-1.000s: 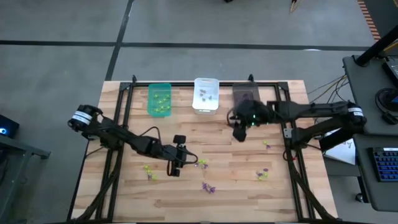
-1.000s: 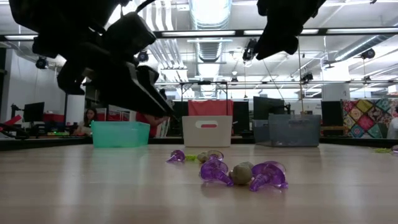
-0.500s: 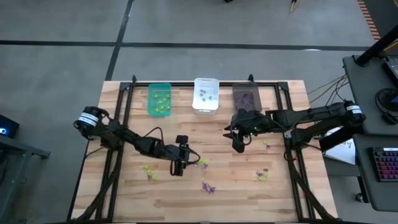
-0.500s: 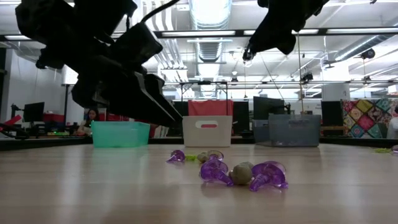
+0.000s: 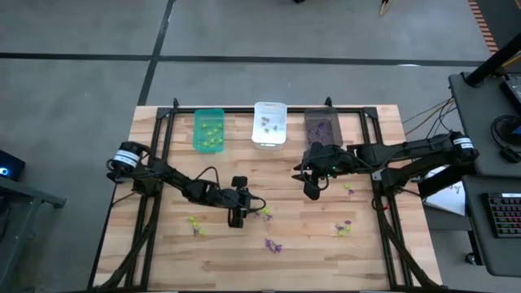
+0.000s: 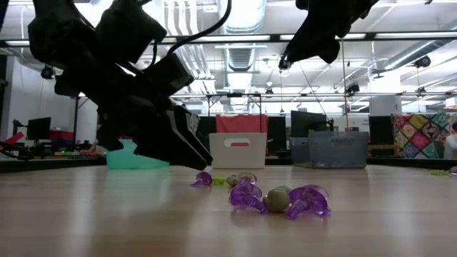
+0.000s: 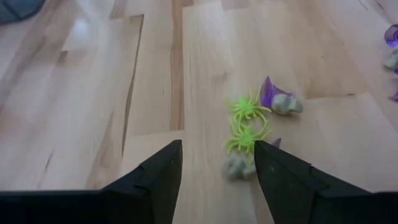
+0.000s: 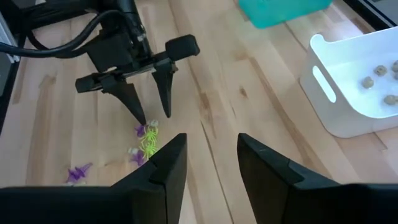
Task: Sort Halloween decoration
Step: Put the white skull toy into the white bin
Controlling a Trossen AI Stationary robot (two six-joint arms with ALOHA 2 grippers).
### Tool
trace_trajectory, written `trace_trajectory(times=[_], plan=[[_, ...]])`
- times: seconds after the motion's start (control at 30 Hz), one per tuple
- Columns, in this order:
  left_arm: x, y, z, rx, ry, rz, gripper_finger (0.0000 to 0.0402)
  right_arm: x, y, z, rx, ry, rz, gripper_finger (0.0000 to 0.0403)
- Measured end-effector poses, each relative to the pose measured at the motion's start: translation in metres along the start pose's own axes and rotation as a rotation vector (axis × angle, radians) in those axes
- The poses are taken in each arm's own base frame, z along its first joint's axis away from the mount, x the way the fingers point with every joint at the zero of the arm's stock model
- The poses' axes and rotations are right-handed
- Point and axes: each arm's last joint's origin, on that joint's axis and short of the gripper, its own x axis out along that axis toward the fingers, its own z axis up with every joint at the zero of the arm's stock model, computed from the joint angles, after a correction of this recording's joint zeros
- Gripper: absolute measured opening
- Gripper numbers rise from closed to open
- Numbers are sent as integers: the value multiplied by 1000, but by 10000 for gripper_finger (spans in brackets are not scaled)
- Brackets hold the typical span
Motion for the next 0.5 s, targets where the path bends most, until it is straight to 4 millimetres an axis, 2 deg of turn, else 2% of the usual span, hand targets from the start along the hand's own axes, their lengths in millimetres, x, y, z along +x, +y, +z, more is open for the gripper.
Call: trace_trajectory(times=[0.5], plan=[[8,-1,-11,-38,43,3,168,0,0,0,0,-4,-16,131]])
